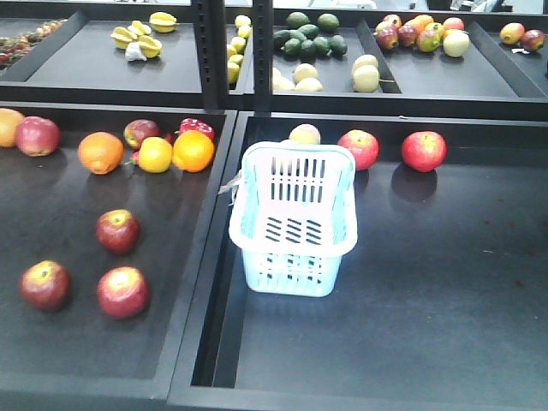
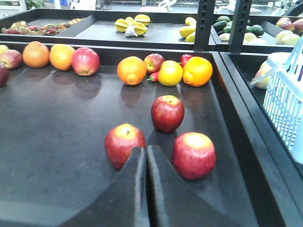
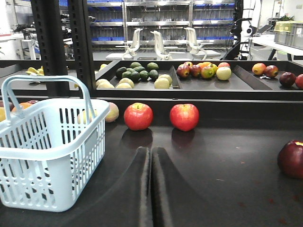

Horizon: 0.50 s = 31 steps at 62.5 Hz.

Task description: Pick three apples into basket with both arms

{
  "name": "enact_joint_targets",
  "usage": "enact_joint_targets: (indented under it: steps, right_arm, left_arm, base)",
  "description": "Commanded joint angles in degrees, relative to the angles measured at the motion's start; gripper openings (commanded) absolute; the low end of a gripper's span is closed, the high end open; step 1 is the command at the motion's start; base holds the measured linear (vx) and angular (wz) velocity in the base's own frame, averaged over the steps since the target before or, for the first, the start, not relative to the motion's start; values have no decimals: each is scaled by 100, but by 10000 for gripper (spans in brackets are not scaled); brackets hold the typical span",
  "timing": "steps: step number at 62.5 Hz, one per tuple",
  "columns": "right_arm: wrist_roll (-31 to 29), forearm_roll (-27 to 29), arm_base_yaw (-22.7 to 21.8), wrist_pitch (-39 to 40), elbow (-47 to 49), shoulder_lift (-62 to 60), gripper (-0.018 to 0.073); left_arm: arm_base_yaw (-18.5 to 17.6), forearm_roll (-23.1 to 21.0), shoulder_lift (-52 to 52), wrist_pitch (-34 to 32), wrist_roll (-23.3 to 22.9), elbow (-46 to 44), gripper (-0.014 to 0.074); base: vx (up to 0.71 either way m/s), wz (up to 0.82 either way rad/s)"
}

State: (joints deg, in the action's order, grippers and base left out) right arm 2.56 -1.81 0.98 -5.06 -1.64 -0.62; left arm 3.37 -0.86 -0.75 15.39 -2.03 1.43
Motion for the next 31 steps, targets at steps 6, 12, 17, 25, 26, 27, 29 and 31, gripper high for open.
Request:
enact_joint_targets:
  steps: [6,12,17,25,26,27,29,31]
  right_arm:
    - [-2,-59,-38,398,-76,-62,-1]
    - [-2,-59,-38,398,-76,-62,-1]
    - [-2,-59,-38,398,-76,-62,-1]
    - [-2,-59,-38,398,-76,-62,-1]
    - [-2,-59,-38,398,-76,-62,-1]
    - [-2,-59,-38,398,-76,-62,-1]
    - [-2,-59,-38,398,-76,-62,-1]
    - [-2,-59,-38,398,-76,-62,-1]
  left_arm:
    - [-3,-16,-73,-396,-16,128,-6]
    - [-3,-16,-73,-396,-16,128,-6]
    - [-3,-16,-73,-396,-16,128,-6]
    - [-3,-16,-73,-396,-16,128,-6]
    - [-3,-16,-73,-396,-16,128,-6]
    - [-3,-16,-73,-396,-16,128,-6]
    - [-3,-16,-73,-396,-16,128,-6]
    - [-3,-16,-73,-396,-16,128,-6]
  base:
    - [8,-9]
    - [7,-9]
    - [7,-8]
    - [7,-8]
    - [7,-8]
    - [7,-8]
    - [7,-8]
    - [7,-8]
